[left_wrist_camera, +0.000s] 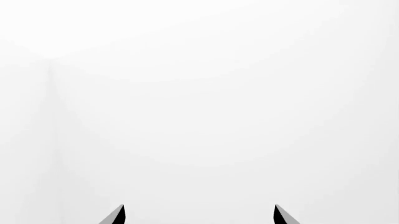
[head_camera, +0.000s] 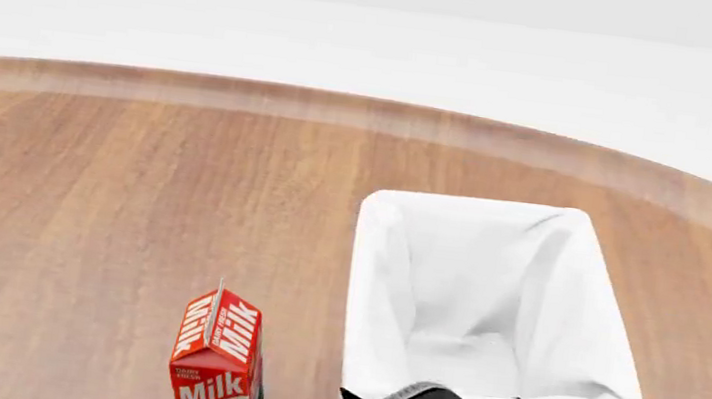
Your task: Pick up the alphabet soup and the tomato sauce, and put them in the basket.
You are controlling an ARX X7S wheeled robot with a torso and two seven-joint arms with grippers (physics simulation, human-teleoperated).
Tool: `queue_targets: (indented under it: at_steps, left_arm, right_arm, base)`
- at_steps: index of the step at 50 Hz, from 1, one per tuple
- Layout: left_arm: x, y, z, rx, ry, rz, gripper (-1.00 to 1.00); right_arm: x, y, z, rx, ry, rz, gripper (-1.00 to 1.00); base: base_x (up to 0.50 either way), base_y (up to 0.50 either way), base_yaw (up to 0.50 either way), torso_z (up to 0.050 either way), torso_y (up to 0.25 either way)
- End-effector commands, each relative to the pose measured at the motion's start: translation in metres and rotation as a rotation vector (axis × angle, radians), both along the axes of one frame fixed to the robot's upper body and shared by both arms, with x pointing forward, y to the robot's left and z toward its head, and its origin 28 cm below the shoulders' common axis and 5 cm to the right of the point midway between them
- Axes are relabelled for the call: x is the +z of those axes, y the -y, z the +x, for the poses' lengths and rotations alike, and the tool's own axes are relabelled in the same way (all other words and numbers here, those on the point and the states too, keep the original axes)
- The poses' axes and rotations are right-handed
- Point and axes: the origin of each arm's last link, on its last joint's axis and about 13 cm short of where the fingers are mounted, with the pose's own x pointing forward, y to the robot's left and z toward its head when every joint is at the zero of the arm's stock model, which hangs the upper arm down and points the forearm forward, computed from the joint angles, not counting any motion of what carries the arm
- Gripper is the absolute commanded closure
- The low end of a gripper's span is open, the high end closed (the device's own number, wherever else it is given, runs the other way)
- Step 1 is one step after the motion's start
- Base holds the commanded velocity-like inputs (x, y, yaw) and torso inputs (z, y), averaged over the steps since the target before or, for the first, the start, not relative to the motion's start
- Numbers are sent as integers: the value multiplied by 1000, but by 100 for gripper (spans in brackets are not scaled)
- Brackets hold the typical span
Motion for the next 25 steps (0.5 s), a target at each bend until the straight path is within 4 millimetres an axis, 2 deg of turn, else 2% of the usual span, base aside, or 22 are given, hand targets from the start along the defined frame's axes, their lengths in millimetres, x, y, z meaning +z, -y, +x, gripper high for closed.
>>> queue_targets:
  at_steps: [1,10,11,19,21,25]
  left_arm:
    - [1,0,0,0,0,0,-100]
    - [-1,0,0,-1,-1,1,-100]
    - [-1,0,0,0,-1,0,-100]
    - [-1,0,0,-1,-1,-1,-100]
    - [-1,0,0,0,-2,0,-100]
    - [-1,0,-1,0,-1,0,-100]
  right_arm:
    - [-16,-2,-39,103,-20,-27,-100]
    - [-29,-5,-65,174,-43,-47,-100]
    - [-25,-5,-68,183,-46,-50,-100]
    - [-47,-7,-88,235,-95,-73,-100]
    - [-42,-8,-94,253,-108,-78,-100]
    - [-56,-10,-105,278,-124,-91,-100]
  base:
    - [0,0,0,0,0]
    - [0,0,0,0,0]
    - [0,0,0,0,0]
    - [0,0,0,0,0]
    - [0,0,0,0,0]
    - [0,0,0,0,0]
